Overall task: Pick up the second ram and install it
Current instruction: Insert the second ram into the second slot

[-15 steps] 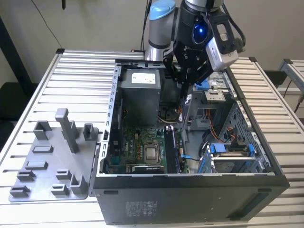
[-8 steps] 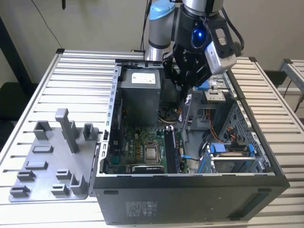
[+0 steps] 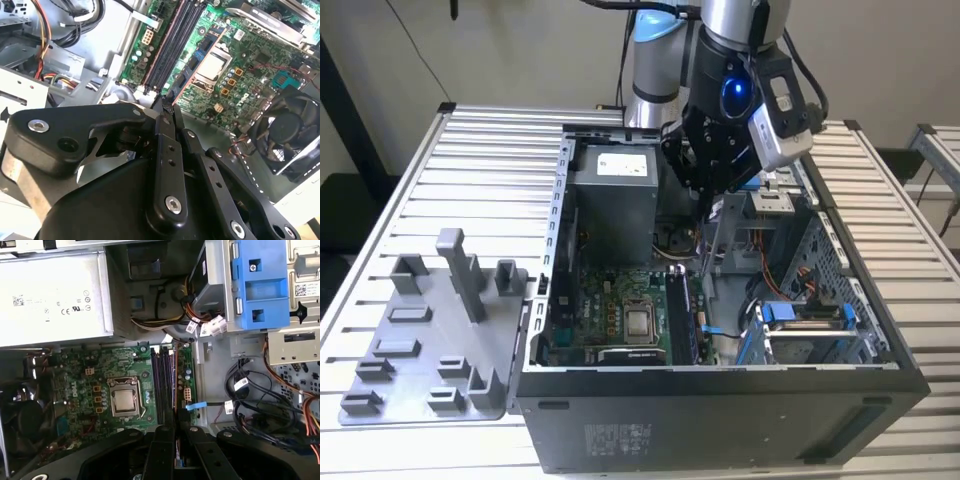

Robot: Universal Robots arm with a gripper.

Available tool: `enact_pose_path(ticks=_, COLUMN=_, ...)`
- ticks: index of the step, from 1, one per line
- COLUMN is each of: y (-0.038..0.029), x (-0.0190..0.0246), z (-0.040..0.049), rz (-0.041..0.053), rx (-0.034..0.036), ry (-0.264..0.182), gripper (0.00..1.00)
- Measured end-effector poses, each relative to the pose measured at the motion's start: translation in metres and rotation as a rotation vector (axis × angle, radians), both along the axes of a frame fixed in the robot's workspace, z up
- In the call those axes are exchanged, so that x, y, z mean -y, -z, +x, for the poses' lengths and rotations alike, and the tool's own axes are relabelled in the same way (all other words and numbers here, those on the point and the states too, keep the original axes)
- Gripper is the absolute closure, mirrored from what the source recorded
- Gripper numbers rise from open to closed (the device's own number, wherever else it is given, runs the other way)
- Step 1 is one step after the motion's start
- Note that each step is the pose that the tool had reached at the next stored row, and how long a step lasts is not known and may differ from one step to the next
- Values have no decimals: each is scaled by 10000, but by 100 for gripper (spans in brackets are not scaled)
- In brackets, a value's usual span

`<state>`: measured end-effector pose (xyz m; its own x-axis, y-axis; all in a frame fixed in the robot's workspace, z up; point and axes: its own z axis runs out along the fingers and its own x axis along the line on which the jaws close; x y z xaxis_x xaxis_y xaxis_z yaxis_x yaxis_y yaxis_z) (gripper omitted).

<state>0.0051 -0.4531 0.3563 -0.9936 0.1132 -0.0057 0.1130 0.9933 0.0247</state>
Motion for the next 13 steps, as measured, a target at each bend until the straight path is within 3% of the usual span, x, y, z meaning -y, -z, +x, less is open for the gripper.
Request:
enact_pose_path(ticks=3, y=32, x=1, z=4, rz=-1, rx=-58, ry=-248, gripper=86)
enact_pose_path(ticks=9, y=91, x=1, z=6, rz=-5, rx=-82, ry=-1014, gripper=86)
enact_pose_path(ticks=13, y=101, x=2, z=6, rz=-10, rx=-90, ry=-1083, gripper=86)
